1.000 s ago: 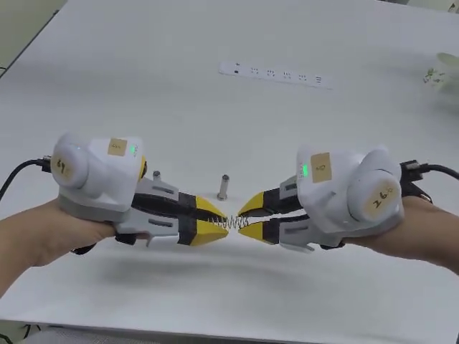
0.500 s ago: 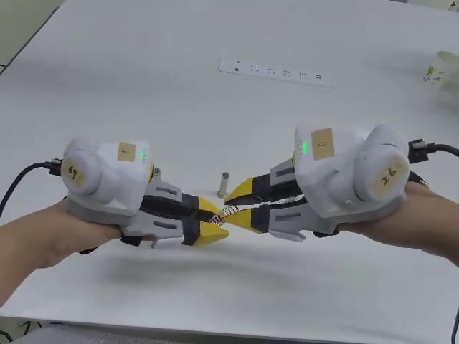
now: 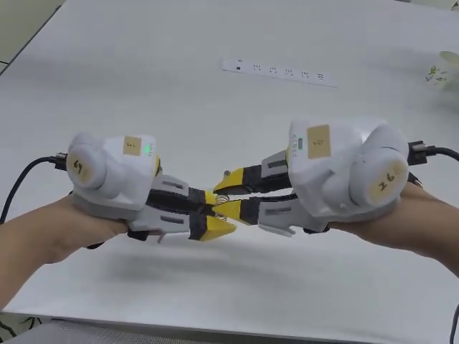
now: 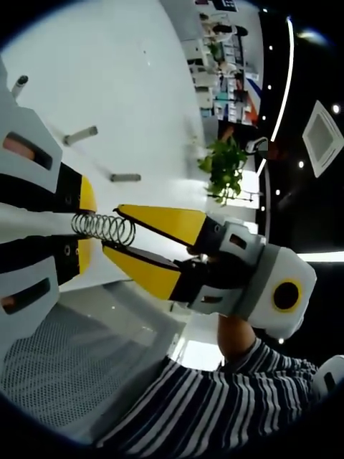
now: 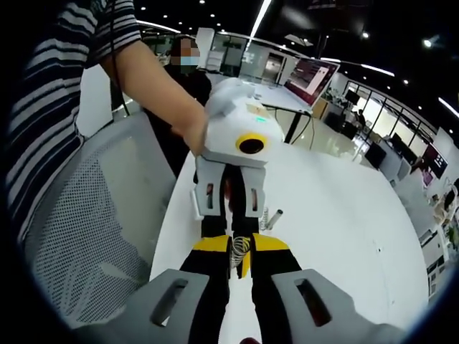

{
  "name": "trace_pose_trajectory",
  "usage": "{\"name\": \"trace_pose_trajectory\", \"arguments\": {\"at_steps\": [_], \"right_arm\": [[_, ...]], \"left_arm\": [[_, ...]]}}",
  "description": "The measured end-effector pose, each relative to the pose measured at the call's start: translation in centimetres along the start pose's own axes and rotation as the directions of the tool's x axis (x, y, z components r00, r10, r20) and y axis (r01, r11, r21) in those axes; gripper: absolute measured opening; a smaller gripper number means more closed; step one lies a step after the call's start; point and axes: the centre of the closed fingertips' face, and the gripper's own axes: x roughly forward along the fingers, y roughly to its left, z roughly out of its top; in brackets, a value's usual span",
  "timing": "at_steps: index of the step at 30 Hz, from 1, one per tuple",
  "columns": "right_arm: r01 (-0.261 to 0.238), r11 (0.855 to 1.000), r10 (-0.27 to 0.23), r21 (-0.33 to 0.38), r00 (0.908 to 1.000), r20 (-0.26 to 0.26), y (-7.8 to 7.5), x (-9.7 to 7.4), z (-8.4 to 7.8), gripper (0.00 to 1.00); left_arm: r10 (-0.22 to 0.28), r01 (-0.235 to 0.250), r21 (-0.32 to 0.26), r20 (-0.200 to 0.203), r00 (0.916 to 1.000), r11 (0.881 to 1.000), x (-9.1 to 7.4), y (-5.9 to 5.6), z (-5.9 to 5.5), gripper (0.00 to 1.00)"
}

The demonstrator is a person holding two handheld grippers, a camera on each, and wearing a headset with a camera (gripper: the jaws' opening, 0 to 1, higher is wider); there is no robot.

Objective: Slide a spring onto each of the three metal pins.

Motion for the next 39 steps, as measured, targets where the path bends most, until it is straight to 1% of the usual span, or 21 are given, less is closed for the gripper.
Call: {"name": "trace_pose_trajectory", "arguments": {"at_steps": [2, 4, 7, 11, 17, 21, 27, 33, 36, 39], "right_arm": [[0.0, 1.0, 0.0, -0.012, 1.0, 0.0, 0.2, 0.0, 0.1, 0.07], [-0.002, 1.0, 0.001, -0.026, 0.9999, -0.011, 0.2, 0.0, -0.1, 0.07], [-0.002, 1.0, 0.002, -0.03, 0.9999, -0.017, 0.2, -0.1, -0.2, 0.07], [-0.001, 0.999, 0.0, -0.038, 0.9998, -0.018, 0.0, -0.1, 0.0, 0.07], [-0.009, 0.997, 0.005, -0.079, 0.9991, -0.041, 0.0, 0.0, 0.1, 0.07], [-0.007, 0.997, 0.003, -0.079, 0.9991, -0.042, -0.2, -0.1, 0.1, 0.07], [-0.004, 0.996, 0.0, -0.087, 0.999, -0.044, -0.4, -0.1, 0.2, 0.07], [0.003, 0.996, -0.007, -0.087, 0.9989, -0.047, -0.6, -0.1, 0.1, 0.07], [0.006, 0.996, -0.01, -0.087, 0.9988, -0.048, -0.7, -0.1, 0.0, 0.07], [0.01, 0.996, -0.015, -0.087, 0.9987, -0.049, -0.8, -0.1, 0.0, 0.07]], "left_arm": [[-0.003, 0.003, 0.0, -0.002, 1.0, 1.0, 0.0, -0.1, 0.0, 0.03], [-0.002, 0.002, -0.002, -0.008, 1.0, 1.0, 0.0, -0.1, -0.2, 0.03], [0.004, -0.004, -0.01, -0.011, 0.9999, 1.0, -0.2, 0.0, -0.4, 0.03], [0.008, -0.008, -0.016, -0.007, 0.9999, 1.0, -0.3, 0.1, -0.2, 0.03], [0.017, -0.017, -0.033, 0.0, 0.9999, 0.999, -0.4, 0.3, 0.1, 0.07], [0.027, -0.027, -0.038, -0.001, 0.9996, 0.999, -0.5, 0.5, 0.0, 0.11], [0.044, -0.044, -0.039, -0.001, 0.999, 0.998, -0.9, 0.9, -0.1, 0.15], [0.064, -0.064, -0.059, -0.002, 0.9979, 0.996, -1.7, 1.1, -0.5, 0.17], [0.078, -0.078, -0.069, 0.003, 0.9969, 0.995, -2.1, 1.2, -0.6, 0.21], [0.089, -0.088, -0.075, 0.004, 0.9961, 0.993, -2.5, 1.3, -0.7, 0.22]]}}
